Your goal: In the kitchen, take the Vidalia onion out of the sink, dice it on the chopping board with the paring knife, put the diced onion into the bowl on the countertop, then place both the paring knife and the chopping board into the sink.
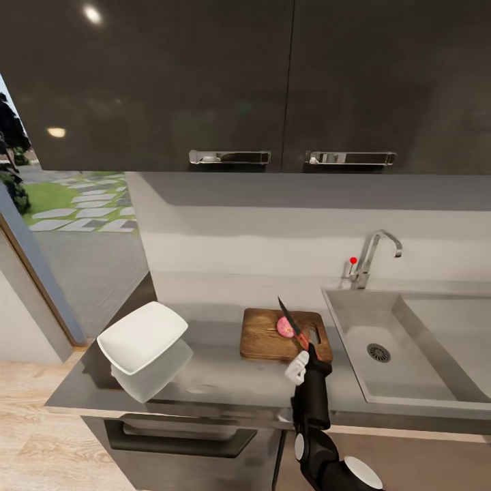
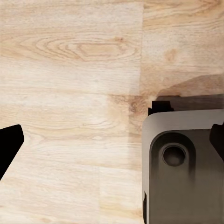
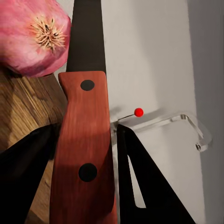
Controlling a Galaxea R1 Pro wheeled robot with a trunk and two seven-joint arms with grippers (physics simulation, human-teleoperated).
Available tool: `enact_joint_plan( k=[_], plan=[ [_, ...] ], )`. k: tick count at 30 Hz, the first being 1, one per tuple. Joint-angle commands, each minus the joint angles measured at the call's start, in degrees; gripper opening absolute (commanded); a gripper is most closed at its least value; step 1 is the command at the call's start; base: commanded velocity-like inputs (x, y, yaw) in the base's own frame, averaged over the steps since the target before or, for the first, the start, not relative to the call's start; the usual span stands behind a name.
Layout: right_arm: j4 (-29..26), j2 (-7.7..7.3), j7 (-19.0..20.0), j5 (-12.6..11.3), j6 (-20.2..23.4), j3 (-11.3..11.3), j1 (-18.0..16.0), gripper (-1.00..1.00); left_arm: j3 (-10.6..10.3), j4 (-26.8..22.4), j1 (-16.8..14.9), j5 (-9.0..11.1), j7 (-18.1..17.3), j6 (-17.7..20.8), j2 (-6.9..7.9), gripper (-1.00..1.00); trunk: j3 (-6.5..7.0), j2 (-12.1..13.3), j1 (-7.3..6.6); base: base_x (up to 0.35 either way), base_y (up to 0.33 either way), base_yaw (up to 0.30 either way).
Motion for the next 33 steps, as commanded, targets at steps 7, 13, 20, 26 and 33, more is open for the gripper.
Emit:
enact_joint_plan(
  k=[7,13,20,26,33],
  plan=[
    [0.1,-0.05,0.4,0.2,0.4,0.2,-0.1,-1.00,-0.5,0.2,-0.1,0.5,0.0,-0.3,-0.04,1.00,-0.08,-0.1,0.01,0.000,0.000,0.000],
    [0.1,-0.05,0.4,0.2,0.4,0.1,-0.1,-1.00,-0.5,0.2,-0.1,0.5,0.0,-0.3,-0.04,1.00,-0.08,-0.1,0.01,0.000,0.000,0.000],
    [0.1,-0.05,0.4,0.2,0.4,0.2,-0.1,-1.00,-0.5,0.2,-0.1,0.5,0.0,-0.3,-0.04,1.00,-0.08,-0.1,0.01,0.000,0.000,0.000],
    [0.1,-0.05,0.4,0.2,0.4,0.1,-0.1,-1.00,-0.5,0.2,-0.1,0.5,0.0,-0.3,-0.04,1.00,-0.08,-0.1,0.01,0.000,0.000,0.000],
    [0.1,-0.05,0.4,0.2,0.4,0.1,-0.1,-1.00,-0.5,0.2,-0.1,0.5,0.0,-0.3,-0.05,1.00,-0.08,-0.1,0.01,0.000,0.000,0.000]
  ],
)
